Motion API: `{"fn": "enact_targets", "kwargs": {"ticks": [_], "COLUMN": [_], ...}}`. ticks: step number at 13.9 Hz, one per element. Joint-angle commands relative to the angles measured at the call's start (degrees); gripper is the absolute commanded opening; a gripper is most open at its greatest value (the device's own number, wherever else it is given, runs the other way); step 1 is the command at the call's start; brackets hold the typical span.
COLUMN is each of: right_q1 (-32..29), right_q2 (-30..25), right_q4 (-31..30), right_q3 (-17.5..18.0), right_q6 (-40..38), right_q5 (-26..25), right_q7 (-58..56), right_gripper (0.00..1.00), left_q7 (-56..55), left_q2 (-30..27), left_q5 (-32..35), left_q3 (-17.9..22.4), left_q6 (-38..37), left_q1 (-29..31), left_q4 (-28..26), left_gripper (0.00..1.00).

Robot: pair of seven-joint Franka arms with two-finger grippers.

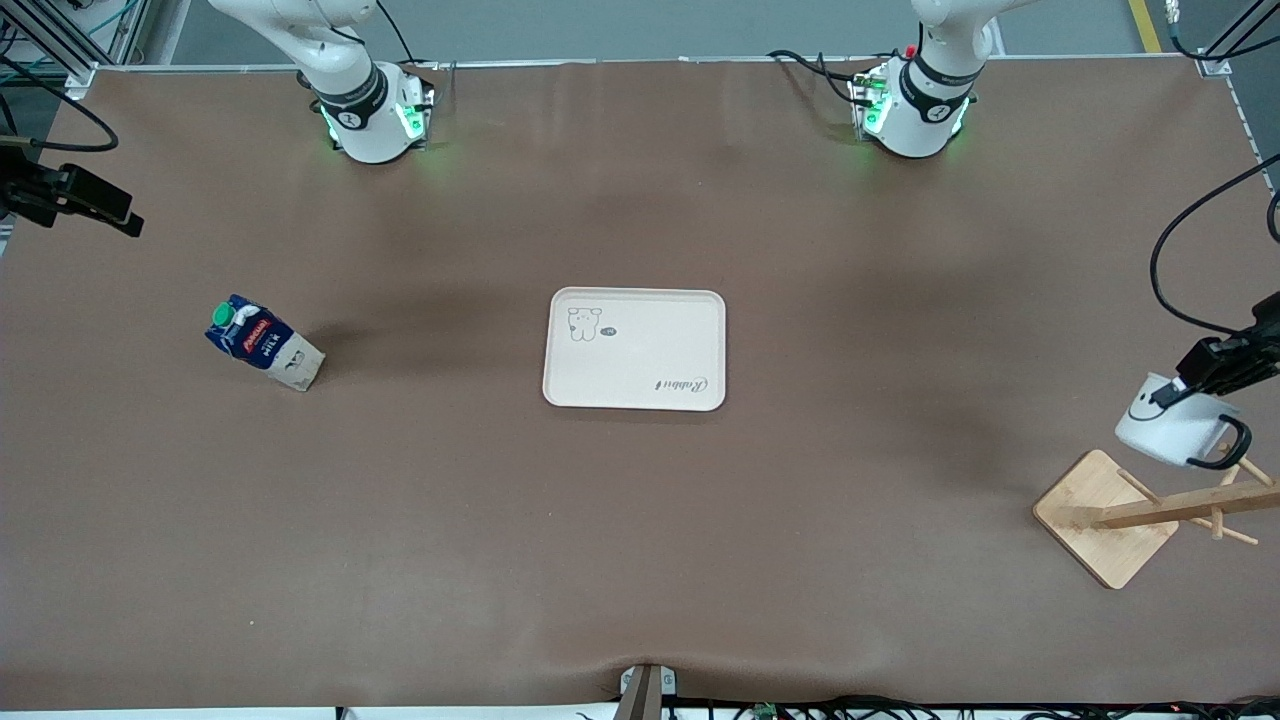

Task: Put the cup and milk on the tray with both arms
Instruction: 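Lift the mug off the stand while the right gripper reaches the milk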

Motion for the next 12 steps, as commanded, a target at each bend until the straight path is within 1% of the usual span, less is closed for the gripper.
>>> {"fn": "enact_targets", "kwargs": {"ticks": [1,3,4,5,6,9,10,12], "right_q1": [-0.74,-0.91,-0.83,-0.83,-0.65,-0.73,-1.09,-1.18], "right_q2": [-0.47,1.02,2.68,3.91,4.62,6.30,7.08,8.31], "right_q4": [-0.46,0.93,3.03,4.45,4.55,4.99,4.99,4.90], "right_q3": [0.48,0.48,0.57,0.48,0.57,0.74,0.66,0.48], "right_q6": [0.29,0.03,-0.32,-1.11,-1.29,-1.29,-0.86,-0.59], "right_q5": [1.14,2.01,2.71,2.72,2.72,0.79,0.61,-1.57], "right_q7": [0.27,0.36,0.27,0.27,0.18,0.18,0.10,-2.70], "right_gripper": [1.00,1.00,1.00,1.00,1.00,1.00,1.00,1.00], "left_q7": [-6.22,-10.26,-12.63,-15.87,-19.73,-28.80,-31.09,-36.35], "left_q2": [-3.44,-3.97,-3.89,-3.89,-3.80,-3.10,-1.88,-0.64], "left_q5": [3.60,4.57,5.01,6.23,8.25,13.96,15.55,16.53], "left_q3": [-1.11,-3.04,-4.35,-6.02,-8.04,-14.19,-15.95,-19.38], "left_q6": [-3.29,-5.40,-6.37,-6.64,-6.55,-6.64,-6.64,-6.64], "left_q1": [-0.07,0.02,-0.07,-0.07,-0.16,-0.42,-0.51,-0.86], "left_q4": [-0.33,0.98,1.86,2.73,3.44,4.85,5.64,5.99], "left_gripper": [0.00,0.00,0.00,0.00,0.00,0.00,0.00,0.00]}}
